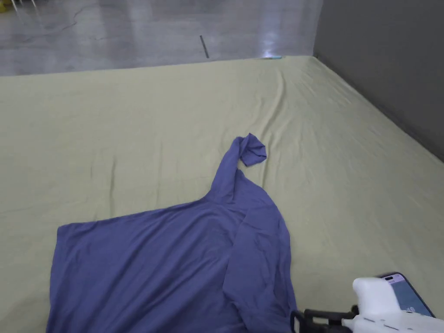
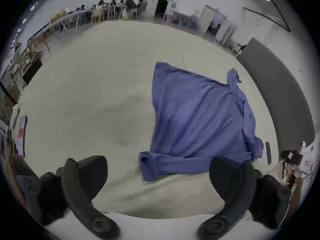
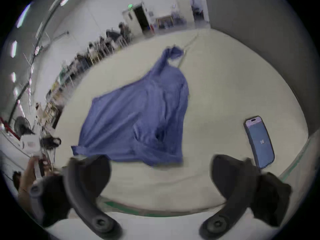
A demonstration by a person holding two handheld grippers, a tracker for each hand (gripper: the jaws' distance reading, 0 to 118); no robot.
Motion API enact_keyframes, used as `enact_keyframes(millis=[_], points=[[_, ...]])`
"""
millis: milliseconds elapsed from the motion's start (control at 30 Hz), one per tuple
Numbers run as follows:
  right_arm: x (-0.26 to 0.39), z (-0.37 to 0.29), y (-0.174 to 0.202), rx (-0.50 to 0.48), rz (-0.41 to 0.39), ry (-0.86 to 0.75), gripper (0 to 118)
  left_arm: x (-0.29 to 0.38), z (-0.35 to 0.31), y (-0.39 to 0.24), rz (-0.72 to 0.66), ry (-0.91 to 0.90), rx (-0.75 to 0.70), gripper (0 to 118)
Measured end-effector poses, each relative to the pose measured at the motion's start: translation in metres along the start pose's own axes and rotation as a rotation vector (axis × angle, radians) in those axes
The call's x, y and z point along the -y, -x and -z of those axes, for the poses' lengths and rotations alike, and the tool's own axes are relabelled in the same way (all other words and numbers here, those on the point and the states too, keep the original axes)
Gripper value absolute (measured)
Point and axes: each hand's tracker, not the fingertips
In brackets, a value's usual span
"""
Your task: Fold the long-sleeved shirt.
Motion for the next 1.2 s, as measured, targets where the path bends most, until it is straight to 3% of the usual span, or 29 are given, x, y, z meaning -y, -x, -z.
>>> enact_keyframes(millis=[100,167,200,233,267,333,400,533,700,733,767,800,867,900,1000,1100,1200], points=[[0.005,0.017,0.007,-0.021,0.051,0.133,118,0.026,-0.012,-0.028,-0.054,0.084,0.066,118],[0.017,0.031,0.012,-0.035,0.056,0.229,115,0.045,0.02,-0.017,-0.089,0.215,0.08,114],[0.027,0.034,0.016,-0.028,0.029,0.227,82,0.056,0.027,-0.023,-0.087,0.245,0.078,59],[0.038,0.042,0.022,0.002,-0.006,0.231,31,0.065,0.032,-0.03,-0.072,0.255,0.072,0],[0.048,0.052,0.028,0.028,-0.048,0.276,2,0.081,0.05,-0.028,0.007,0.342,0.117,0],[0.062,0.066,0.036,-0.003,-0.094,0.374,2,0.093,0.065,-0.033,-0.028,0.344,0.12,0],[0.062,0.071,0.043,-0.035,-0.076,0.374,2,0.078,0.056,-0.039,-0.044,0.324,0.123,0],[0.033,0.084,0.047,-0.05,-0.093,0.374,2,0.041,0.048,-0.056,0.056,0.203,0.074,0],[-0.094,0.143,0.047,-0.024,-0.195,0.248,3,-0.005,0.037,-0.073,0.136,-0.004,-0.049,0],[-0.127,0.158,0.048,0.022,-0.2,0.21,21,-0.01,0.037,-0.074,0.139,-0.02,-0.065,0],[-0.163,0.175,0.048,0.049,-0.184,0.17,66,-0.014,0.039,-0.075,0.143,-0.022,-0.073,0],[-0.202,0.198,0.045,0.043,-0.162,0.142,118,-0.015,0.04,-0.074,0.154,-0.019,-0.089,0],[-0.27,0.257,0.032,0.056,-0.061,0.195,115,-0.019,0.046,-0.075,0.163,0.003,-0.087,0],[-0.313,0.279,0.029,0.065,-0.032,0.132,115,-0.021,0.048,-0.073,0.164,0.014,-0.082,0],[-0.407,0.379,0.008,0.158,0.024,0.313,118,-0.026,0.058,-0.072,0.155,0.052,-0.067,0],[-0.431,0.447,-0.012,0.298,0.168,0.373,117,-0.029,0.066,-0.07,0.16,0.066,-0.077,0],[-0.451,0.482,-0.028,0.344,0.238,0.341,109,-0.029,0.074,-0.068,0.174,0.088,-0.089,0]])
